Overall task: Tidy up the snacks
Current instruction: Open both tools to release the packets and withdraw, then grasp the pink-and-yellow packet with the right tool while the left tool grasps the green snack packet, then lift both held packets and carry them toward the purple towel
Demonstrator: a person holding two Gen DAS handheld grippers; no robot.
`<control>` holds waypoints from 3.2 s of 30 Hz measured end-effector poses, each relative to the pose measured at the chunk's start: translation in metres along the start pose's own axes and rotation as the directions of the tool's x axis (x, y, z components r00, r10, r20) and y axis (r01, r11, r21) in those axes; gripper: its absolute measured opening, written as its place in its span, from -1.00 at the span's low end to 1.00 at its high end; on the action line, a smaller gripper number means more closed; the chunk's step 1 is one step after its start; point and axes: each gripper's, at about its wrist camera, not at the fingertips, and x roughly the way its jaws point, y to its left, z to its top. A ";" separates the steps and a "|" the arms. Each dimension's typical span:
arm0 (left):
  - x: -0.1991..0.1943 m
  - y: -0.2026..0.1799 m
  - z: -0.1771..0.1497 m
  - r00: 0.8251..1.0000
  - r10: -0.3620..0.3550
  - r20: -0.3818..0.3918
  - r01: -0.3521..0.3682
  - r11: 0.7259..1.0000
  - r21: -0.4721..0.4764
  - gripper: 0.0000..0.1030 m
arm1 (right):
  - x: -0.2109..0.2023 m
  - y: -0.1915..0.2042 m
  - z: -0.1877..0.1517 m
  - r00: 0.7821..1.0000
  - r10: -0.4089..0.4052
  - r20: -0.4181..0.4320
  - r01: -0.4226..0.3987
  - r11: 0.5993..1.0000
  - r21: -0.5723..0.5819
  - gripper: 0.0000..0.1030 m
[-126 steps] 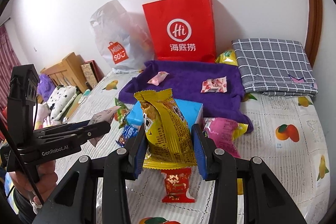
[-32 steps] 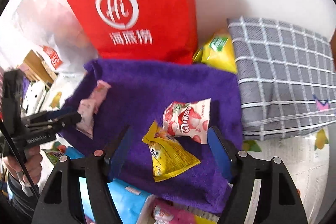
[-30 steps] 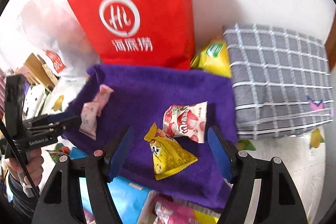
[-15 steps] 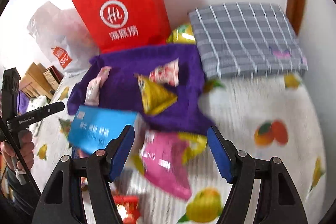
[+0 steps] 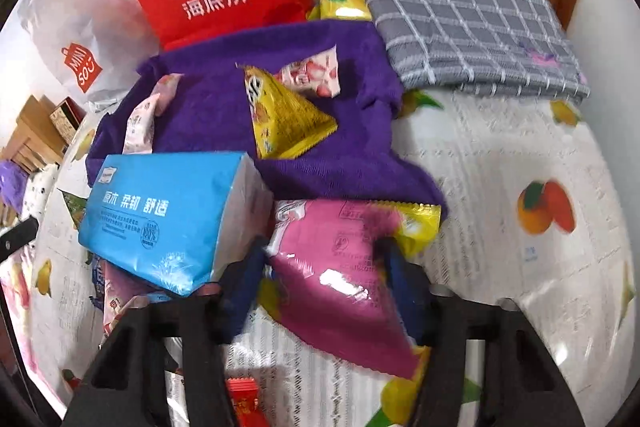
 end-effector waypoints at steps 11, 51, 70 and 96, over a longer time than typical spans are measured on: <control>-0.005 0.008 -0.025 1.000 -0.015 -0.009 0.015 1.000 -0.012 0.07 | -0.073 -0.008 -0.031 0.990 -0.027 0.139 0.023 0.999 0.029 -0.04; 0.076 0.010 0.003 0.998 -0.065 -0.002 0.065 0.997 -0.036 -0.10 | -0.116 -0.005 -0.128 0.989 -0.053 0.137 0.040 0.994 0.099 -0.04; -0.004 0.000 -0.033 0.997 -0.066 0.042 0.066 0.998 0.005 -0.10 | -0.143 0.023 -0.140 0.980 0.012 0.200 -0.023 0.998 0.054 -0.04; -0.069 -0.081 -0.023 0.978 -0.180 0.104 0.166 0.978 0.129 -0.10 | -0.175 0.065 -0.081 0.944 0.134 0.303 -0.127 0.991 -0.042 -0.04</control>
